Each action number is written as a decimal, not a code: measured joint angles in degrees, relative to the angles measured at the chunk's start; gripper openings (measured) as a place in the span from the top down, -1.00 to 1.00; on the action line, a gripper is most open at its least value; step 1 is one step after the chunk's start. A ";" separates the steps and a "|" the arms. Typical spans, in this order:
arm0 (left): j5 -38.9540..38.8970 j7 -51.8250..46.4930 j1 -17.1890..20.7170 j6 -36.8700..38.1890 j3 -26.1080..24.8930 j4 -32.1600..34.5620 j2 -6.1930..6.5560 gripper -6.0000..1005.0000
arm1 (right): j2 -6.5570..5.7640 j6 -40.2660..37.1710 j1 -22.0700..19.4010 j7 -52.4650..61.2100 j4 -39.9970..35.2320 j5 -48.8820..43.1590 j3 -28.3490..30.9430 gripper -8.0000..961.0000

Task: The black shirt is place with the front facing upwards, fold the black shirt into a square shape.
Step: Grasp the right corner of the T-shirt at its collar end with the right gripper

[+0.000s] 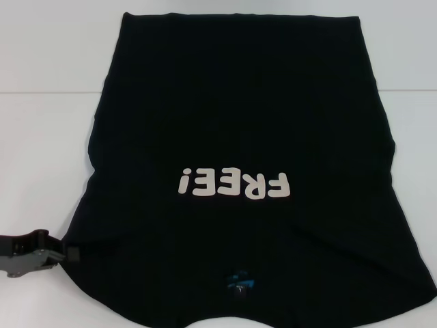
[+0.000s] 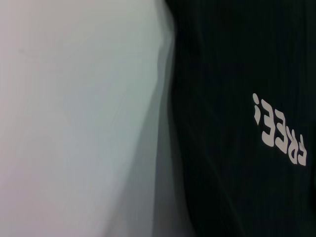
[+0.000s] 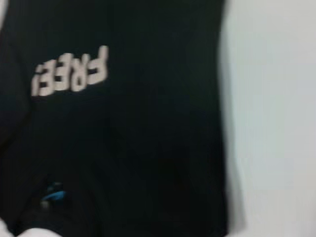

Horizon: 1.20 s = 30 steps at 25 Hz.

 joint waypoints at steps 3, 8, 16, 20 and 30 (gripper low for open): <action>0.00 0.12 -0.06 0.02 0.00 -0.02 0.00 0.92 | 0.41 1.25 1.88 0.18 0.26 -2.77 0.09 -0.78; 0.00 0.19 -0.13 0.02 -0.01 -0.11 -0.01 0.92 | 1.40 3.38 3.35 -0.22 2.38 -3.13 -1.32 -0.78; 0.00 0.43 -0.21 -0.20 -0.09 -0.17 -0.01 0.92 | 2.59 5.11 4.18 -0.82 3.11 -2.98 -2.06 -0.78; 0.00 0.45 -0.21 -0.30 -0.09 -0.19 -0.04 0.92 | 3.61 5.50 4.55 -1.23 3.16 -3.13 -2.35 -0.78; -0.13 0.53 -0.19 -0.12 -0.09 -0.03 -0.10 0.92 | 4.17 6.80 4.75 -0.88 3.31 -3.28 -4.35 -0.79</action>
